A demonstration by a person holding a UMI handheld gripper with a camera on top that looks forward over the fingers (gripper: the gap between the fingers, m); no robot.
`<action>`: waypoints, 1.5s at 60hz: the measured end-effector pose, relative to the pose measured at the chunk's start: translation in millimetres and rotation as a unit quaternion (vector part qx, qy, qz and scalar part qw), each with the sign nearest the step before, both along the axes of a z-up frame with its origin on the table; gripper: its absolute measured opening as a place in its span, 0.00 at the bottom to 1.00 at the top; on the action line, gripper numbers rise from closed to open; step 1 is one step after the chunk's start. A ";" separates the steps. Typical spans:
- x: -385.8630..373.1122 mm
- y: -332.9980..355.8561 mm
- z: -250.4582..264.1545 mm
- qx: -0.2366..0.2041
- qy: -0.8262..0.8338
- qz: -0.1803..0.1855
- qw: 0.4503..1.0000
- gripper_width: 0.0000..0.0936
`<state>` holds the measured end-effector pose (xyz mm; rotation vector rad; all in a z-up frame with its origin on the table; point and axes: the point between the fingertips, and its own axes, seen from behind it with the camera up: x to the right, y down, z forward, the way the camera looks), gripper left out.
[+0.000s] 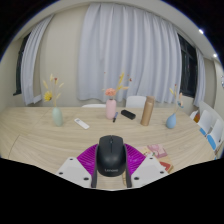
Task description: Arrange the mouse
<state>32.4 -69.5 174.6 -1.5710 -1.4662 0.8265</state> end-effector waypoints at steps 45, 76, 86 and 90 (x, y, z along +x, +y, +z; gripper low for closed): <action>-34.9 199.6 -176.6 -0.029 -0.104 0.029 0.994 0.73; 127.2 93.8 -41.2 -0.048 -0.099 0.049 0.993 0.92; 165.6 59.9 -39.1 -0.038 -0.109 0.068 0.991 0.92; 172.4 47.9 -39.2 -0.037 -0.112 0.076 0.990 0.92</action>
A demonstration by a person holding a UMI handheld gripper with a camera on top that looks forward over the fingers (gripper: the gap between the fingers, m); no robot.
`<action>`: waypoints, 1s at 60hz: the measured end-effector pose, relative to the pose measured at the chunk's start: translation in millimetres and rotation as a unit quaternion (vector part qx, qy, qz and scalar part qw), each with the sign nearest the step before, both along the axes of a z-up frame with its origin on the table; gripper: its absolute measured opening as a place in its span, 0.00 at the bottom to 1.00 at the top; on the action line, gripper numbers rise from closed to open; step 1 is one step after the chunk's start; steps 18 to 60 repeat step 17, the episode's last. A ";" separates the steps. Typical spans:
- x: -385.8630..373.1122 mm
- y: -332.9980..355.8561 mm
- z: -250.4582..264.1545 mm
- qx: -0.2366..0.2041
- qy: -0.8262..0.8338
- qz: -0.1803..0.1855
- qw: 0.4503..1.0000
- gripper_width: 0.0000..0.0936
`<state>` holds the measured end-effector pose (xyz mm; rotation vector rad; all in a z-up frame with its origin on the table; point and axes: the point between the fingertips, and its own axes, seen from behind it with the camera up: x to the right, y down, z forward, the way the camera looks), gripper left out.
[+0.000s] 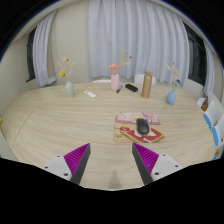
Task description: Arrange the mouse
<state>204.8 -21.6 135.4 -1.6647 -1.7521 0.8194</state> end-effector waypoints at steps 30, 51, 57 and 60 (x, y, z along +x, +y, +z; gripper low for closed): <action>3.1 -21.7 -2.8 -0.009 -0.004 0.004 1.000 0.92; 3.1 -21.7 -2.8 -0.009 -0.004 0.004 1.000 0.92; 3.1 -21.7 -2.8 -0.009 -0.004 0.004 1.000 0.92; 3.1 -21.7 -2.8 -0.009 -0.004 0.004 1.000 0.92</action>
